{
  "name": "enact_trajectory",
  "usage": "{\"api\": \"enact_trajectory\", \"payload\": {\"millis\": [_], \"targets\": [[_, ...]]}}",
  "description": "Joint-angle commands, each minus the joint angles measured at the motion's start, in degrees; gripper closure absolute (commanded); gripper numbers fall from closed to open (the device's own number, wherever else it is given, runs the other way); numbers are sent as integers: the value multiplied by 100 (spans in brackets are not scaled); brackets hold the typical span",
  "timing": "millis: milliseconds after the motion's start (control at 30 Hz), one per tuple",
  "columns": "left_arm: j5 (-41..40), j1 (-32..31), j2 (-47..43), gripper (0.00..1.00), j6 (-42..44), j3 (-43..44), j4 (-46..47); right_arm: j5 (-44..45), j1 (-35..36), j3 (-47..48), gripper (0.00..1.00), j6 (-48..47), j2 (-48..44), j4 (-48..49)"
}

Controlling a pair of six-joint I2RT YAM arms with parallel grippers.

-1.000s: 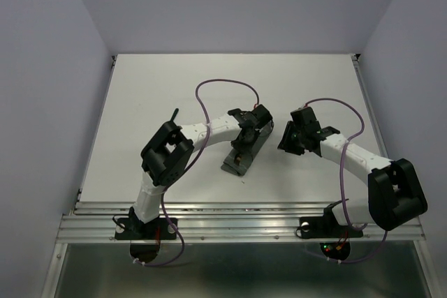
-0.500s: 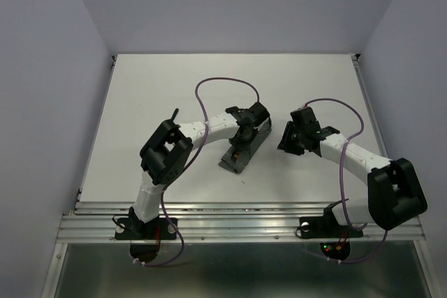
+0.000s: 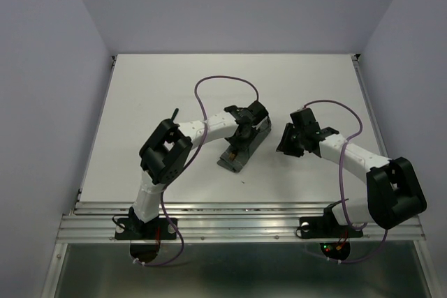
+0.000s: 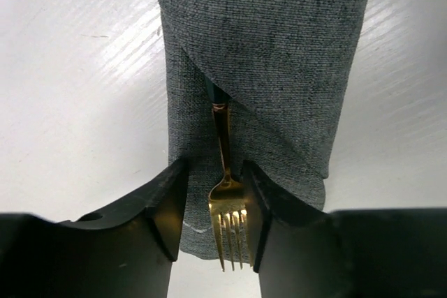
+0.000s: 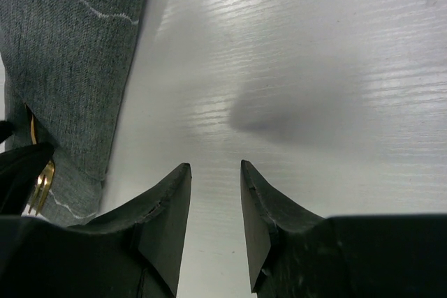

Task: Fold the napkin into a case and place the utensils inside
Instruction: Move the smaller rectangle-folded napkin to the center of the board.

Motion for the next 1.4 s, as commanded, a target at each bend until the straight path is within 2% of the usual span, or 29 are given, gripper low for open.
{"api": "enact_trajectory", "payload": {"millis": [0, 167, 400, 633, 767, 833, 1067, 1200, 1367], "targets": [[-179, 66, -300, 50, -18, 24, -66, -645, -20, -136, 59, 67, -133, 381], [-170, 154, -616, 49, -132, -117, -40, -1191, 313, -523, 50, 831, -90, 1164], [251, 610, -1546, 52, -370, -748, 390, -1033, 1296, -462, 50, 1736, 314, 2052], [744, 1436, -2092, 56, -870, -1689, 997, -866, 1553, -401, 51, 2010, 762, 2501], [1148, 1525, -2049, 57, -1038, -2085, 1331, -989, 1746, -322, 52, 2089, 991, 2702], [1210, 1525, -1962, 59, -1134, -2243, 1436, -1033, 1834, -313, 53, 2168, 1122, 2791], [1421, 1543, -1847, 60, -1459, -2472, 1692, -1060, 1957, -506, 72, 2327, 1168, 3019], [1482, 1552, -1803, 62, -1539, -2657, 1797, -989, 1957, -585, 73, 2309, 1062, 3011], [2001, 1517, -1768, 74, -1688, -3017, 2104, -884, 1957, -690, 73, 2256, 965, 2923]]}}
